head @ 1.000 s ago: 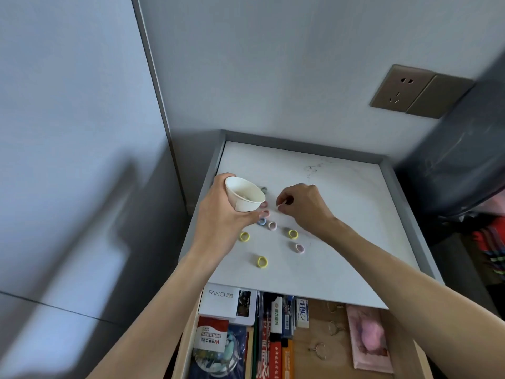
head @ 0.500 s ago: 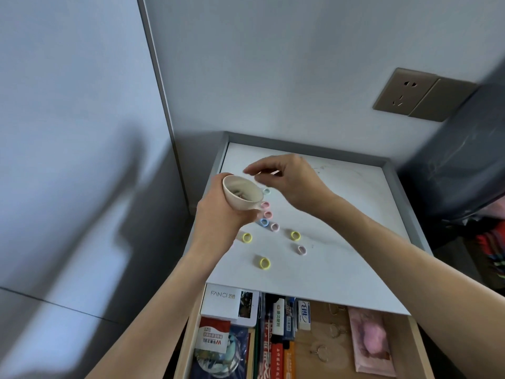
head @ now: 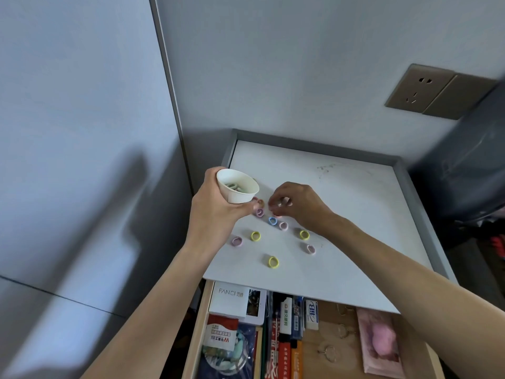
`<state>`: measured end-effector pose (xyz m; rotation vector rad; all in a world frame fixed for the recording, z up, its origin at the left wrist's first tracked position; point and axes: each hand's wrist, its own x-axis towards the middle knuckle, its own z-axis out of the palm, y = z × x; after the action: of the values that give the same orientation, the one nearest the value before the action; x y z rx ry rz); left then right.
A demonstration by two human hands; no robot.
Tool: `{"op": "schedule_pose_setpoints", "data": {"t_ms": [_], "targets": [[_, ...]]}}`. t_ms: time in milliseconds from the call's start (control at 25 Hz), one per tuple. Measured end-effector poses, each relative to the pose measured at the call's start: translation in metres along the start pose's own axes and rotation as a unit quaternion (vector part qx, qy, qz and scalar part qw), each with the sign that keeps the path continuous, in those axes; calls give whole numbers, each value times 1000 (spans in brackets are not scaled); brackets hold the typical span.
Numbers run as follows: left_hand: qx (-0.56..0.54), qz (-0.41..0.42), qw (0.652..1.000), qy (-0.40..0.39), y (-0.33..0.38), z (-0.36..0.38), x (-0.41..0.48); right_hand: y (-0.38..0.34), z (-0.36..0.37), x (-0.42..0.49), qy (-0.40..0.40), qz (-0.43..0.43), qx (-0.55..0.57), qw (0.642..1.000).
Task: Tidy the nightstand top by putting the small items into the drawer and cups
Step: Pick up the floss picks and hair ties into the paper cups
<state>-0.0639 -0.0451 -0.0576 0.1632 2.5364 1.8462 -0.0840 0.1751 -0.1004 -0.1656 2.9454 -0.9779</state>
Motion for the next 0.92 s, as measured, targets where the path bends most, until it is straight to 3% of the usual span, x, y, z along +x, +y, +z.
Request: {"op": "schedule_pose_setpoints", "data": {"t_ms": [280, 400, 480, 560, 640, 800, 920], "targets": [[2, -7, 1000, -11, 2, 2, -3, -13, -5, 9, -73, 34, -207, 975], [7, -8, 1000, -15, 2, 2, -3, -23, -22, 11, -24, 73, -120, 990], [16, -11, 1000, -14, 3, 1, -2, -43, -38, 12, 73, 64, 31, 995], [27, -20, 999, -13, 5, 2, -1, -72, -51, 14, 109, 17, 155, 982], [27, -34, 999, -19, 8, 3, 1, -98, -50, 13, 70, -49, 165, 983], [28, -32, 999, -21, 9, 2, 1, -116, -35, 10, -45, -135, 57, 988], [11, -23, 1000, 2, 3, -6, 0, -100, -40, 25, 14, -84, 136, 987]]}}
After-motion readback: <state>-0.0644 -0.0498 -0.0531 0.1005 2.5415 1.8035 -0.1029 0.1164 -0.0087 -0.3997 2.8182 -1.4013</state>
